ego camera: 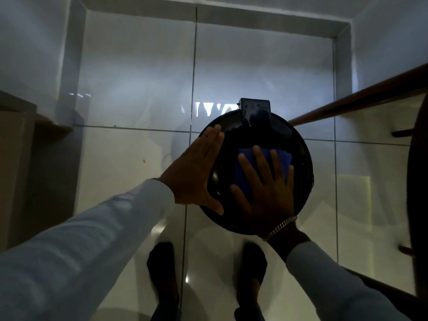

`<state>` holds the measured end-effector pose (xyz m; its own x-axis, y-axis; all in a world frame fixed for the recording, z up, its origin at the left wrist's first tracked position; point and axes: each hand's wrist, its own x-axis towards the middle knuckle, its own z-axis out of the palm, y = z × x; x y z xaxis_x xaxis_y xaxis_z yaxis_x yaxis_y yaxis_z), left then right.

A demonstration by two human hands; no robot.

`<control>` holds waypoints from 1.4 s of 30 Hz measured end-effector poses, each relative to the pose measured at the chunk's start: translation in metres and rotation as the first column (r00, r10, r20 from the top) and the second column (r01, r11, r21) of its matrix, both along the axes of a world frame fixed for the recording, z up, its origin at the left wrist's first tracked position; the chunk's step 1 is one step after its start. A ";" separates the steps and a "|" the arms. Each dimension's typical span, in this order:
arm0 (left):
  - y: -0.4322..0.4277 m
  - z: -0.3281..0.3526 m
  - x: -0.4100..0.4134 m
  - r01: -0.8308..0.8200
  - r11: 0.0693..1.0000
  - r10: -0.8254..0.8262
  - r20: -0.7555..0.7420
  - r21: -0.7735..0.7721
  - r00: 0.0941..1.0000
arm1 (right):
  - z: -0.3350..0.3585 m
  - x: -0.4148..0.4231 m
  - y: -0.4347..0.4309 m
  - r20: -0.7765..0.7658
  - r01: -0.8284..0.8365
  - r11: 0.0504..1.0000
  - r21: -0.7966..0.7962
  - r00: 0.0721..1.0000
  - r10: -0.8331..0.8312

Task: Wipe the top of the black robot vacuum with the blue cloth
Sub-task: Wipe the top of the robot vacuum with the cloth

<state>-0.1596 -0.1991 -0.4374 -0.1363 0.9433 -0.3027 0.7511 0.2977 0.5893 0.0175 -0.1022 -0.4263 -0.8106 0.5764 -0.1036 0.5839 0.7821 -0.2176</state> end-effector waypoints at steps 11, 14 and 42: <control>-0.003 -0.004 -0.001 0.006 0.999 -0.006 -0.005 0.042 1.000 | -0.005 -0.012 -0.013 -0.068 -0.123 0.992 -0.033 0.990 0.121; -0.003 -0.005 -0.001 0.014 0.999 -0.013 -0.029 0.043 1.000 | 0.001 0.012 -0.004 -0.051 -0.151 0.989 -0.013 0.987 0.150; 0.000 -0.005 0.001 0.034 0.999 -0.034 -0.046 0.007 0.998 | 0.004 0.008 0.024 -0.032 0.114 0.993 -0.029 0.993 -0.115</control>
<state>-0.1582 -0.1989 -0.4425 -0.1177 0.9500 -0.2893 0.7871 0.2669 0.5561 0.0251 -0.0782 -0.4220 -0.7425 0.6632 -0.0947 0.6616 0.7038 -0.2586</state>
